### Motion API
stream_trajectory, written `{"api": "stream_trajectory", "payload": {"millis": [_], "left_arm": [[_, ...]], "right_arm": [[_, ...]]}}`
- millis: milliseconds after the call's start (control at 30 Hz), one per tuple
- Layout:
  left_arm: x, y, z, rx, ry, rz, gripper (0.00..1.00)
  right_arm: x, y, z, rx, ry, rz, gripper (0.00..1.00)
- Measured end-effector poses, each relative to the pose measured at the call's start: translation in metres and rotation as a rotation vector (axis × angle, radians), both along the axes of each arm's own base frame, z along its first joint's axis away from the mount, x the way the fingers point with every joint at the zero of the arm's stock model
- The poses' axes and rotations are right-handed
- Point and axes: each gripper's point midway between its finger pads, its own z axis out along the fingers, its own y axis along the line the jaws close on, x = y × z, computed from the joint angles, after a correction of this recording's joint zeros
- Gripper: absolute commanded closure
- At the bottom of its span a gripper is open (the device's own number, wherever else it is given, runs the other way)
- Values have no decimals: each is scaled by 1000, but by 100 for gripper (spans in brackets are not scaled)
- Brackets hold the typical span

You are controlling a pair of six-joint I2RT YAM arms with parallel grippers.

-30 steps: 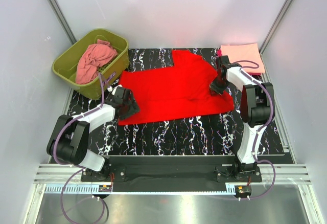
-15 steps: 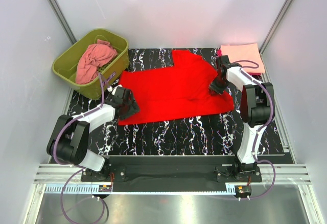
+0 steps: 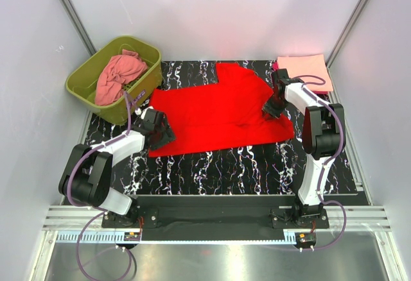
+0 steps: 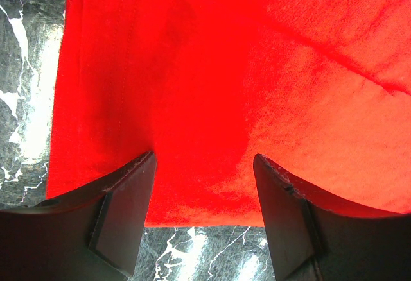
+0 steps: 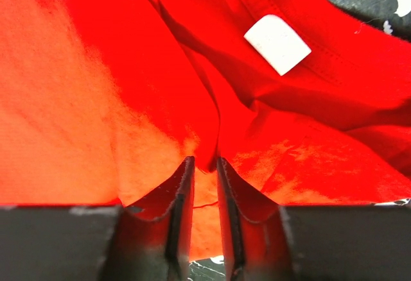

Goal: Fold and stack the t-shirts
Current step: Fold the tshirt

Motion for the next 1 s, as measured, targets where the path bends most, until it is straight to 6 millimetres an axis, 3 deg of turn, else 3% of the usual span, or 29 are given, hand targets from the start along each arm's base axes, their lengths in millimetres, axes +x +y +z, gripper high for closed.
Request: {"api": "stream_trajectory", "payload": {"millis": [400, 533, 1000], "left_arm": [[0, 0, 0, 0, 0, 0, 31], [0, 0, 0, 2, 0, 3, 31], [1, 2, 0, 4, -3, 20, 31]], "right_arm": [[3, 3, 2, 14, -4, 4, 99], [8, 9, 5, 45, -25, 27, 100], [68, 79, 47, 309, -342, 309, 100]]}}
